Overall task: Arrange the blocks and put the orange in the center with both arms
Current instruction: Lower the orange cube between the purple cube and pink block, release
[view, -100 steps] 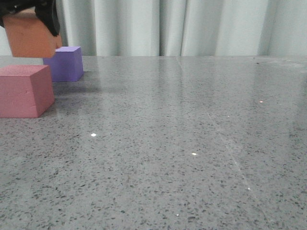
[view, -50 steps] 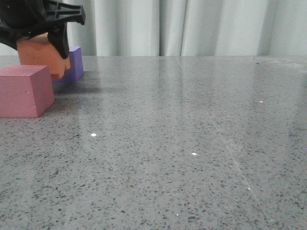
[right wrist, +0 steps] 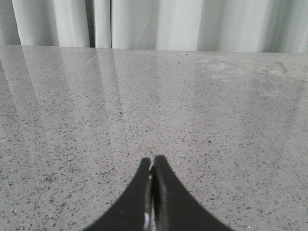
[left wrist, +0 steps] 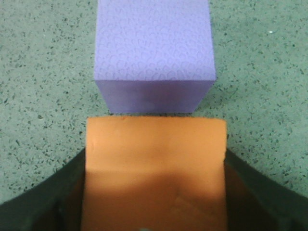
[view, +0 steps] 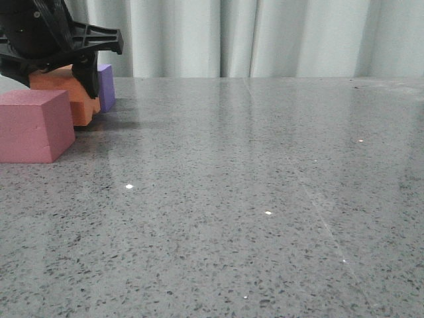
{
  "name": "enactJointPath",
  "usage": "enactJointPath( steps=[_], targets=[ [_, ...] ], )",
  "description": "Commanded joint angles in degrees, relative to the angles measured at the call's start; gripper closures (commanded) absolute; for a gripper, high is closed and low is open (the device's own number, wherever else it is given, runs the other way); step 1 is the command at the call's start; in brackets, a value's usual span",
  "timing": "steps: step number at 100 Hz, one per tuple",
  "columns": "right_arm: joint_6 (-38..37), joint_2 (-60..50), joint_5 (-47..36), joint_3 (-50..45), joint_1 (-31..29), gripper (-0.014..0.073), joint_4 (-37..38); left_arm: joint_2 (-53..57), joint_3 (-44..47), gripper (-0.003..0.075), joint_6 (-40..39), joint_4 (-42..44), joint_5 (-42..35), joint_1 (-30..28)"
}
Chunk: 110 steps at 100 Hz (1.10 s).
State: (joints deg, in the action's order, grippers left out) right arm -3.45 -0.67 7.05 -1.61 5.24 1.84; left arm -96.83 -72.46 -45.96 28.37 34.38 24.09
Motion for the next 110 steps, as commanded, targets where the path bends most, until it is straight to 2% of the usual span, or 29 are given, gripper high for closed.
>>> enactJointPath(
  steps=[1,49,75,110],
  targets=[
    [0.7,-1.3,-4.9,0.8,-0.4,0.0661,0.1,2.1,-1.6,0.0468,0.1,0.6,-2.3,-0.1],
    [0.7,-1.3,-4.9,0.8,-0.4,0.0661,0.1,2.1,1.0,0.0457,0.1,0.6,-3.9,-0.1],
    [0.7,-1.3,-4.9,0.8,-0.4,0.0661,0.1,2.1,1.0,0.0208,0.2,0.3,-6.5,-0.1],
    [0.7,-1.3,-4.9,0.8,-0.4,0.0661,0.1,3.1,0.9,0.0192,0.6,0.3,-6.4,-0.1]
  ],
)
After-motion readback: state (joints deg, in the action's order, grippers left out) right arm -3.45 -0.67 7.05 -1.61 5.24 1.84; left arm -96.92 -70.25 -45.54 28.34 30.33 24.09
